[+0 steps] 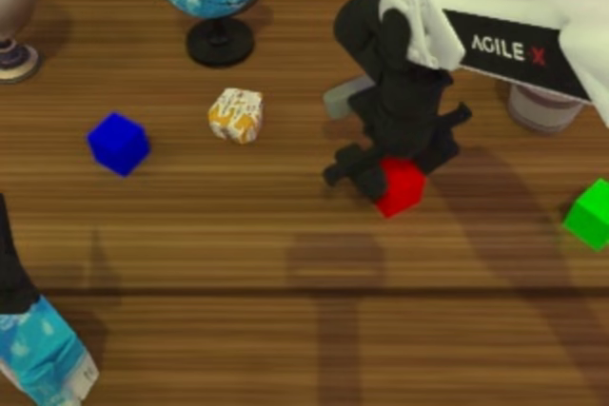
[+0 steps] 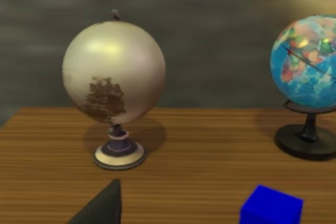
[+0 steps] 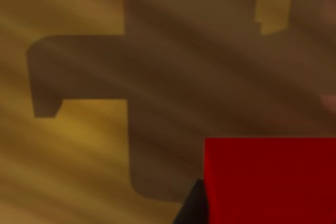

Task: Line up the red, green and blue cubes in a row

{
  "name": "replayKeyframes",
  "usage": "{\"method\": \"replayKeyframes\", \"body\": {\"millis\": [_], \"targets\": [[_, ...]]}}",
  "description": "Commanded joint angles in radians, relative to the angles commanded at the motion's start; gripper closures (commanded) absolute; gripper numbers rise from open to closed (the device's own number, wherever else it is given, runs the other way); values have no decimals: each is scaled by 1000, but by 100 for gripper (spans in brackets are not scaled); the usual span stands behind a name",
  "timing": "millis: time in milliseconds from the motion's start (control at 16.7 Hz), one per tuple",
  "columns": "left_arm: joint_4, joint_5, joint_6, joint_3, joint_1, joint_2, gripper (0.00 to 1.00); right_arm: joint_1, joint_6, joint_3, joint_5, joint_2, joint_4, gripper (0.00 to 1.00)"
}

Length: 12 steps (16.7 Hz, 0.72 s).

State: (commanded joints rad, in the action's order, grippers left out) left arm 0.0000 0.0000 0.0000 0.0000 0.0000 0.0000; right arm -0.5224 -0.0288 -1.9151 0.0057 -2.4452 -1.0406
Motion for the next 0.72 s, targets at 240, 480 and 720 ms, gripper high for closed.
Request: {"method": "replayKeyframes", "body": {"millis": [240,480,720], "targets": [[0,0,0,0,0,0,0,0,0,0,0,0,0,100],[0,0,0,0,0,0,0,3,-1,-10,0,27,-10,100],[0,0,0,0,0,0,0,-1,-1,-96,0,45,-110,100]]}}
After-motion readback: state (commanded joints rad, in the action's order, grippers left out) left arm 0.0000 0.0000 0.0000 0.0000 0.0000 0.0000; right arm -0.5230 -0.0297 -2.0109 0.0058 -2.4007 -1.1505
